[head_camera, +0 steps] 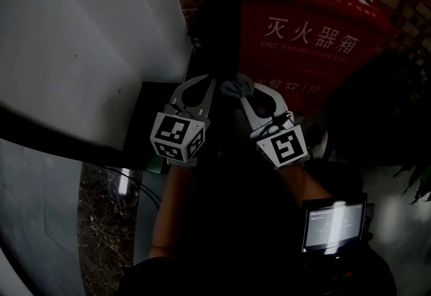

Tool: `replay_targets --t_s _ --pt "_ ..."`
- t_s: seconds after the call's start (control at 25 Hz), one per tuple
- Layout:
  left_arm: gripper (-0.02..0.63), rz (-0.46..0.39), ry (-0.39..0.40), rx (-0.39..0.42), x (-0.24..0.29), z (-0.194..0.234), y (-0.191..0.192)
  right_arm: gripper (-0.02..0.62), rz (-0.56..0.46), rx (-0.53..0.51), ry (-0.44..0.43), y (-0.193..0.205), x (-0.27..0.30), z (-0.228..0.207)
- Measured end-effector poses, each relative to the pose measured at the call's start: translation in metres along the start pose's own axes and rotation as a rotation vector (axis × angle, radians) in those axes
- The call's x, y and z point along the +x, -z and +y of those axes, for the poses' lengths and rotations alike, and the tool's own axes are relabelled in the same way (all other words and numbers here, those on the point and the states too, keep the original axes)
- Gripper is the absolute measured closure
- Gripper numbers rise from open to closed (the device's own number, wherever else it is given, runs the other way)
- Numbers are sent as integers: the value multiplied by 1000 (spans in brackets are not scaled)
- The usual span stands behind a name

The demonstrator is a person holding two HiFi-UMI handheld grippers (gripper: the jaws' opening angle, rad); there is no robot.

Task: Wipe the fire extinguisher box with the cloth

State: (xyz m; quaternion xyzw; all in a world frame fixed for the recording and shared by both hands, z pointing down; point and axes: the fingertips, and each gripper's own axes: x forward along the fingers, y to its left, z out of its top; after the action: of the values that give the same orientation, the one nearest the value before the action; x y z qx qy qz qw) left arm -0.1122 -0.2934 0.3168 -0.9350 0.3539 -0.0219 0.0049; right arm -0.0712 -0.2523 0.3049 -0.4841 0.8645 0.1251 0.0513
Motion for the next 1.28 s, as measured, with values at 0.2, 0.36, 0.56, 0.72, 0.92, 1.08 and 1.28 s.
replay_targets --t_s 0.2,0.36,0.56,0.72,0.92,1.08,1.28 --pt "603 -52 43 6 23 -28 -62 555 57 -140 -61 -49 -11 -30" --pt "603 -62 39 78 36 -41 -108 555 39 -211 -94 -86 -8 -49" --pt "603 -70 39 144 40 -53 -146 555 29 -263 -101 -121 -11 -69" --pt "603 -88 41 159 41 -58 -168 555 21 -329 -73 -163 -18 -90" --pt "603 -107 64 202 52 -58 -207 555 82 -441 -69 -217 2 -125" --pt "603 -110 59 234 61 -49 -240 555 158 -574 -110 -247 39 -157" --pt "603 -67 37 276 78 -33 -260 555 351 -588 -157 -230 88 -187"
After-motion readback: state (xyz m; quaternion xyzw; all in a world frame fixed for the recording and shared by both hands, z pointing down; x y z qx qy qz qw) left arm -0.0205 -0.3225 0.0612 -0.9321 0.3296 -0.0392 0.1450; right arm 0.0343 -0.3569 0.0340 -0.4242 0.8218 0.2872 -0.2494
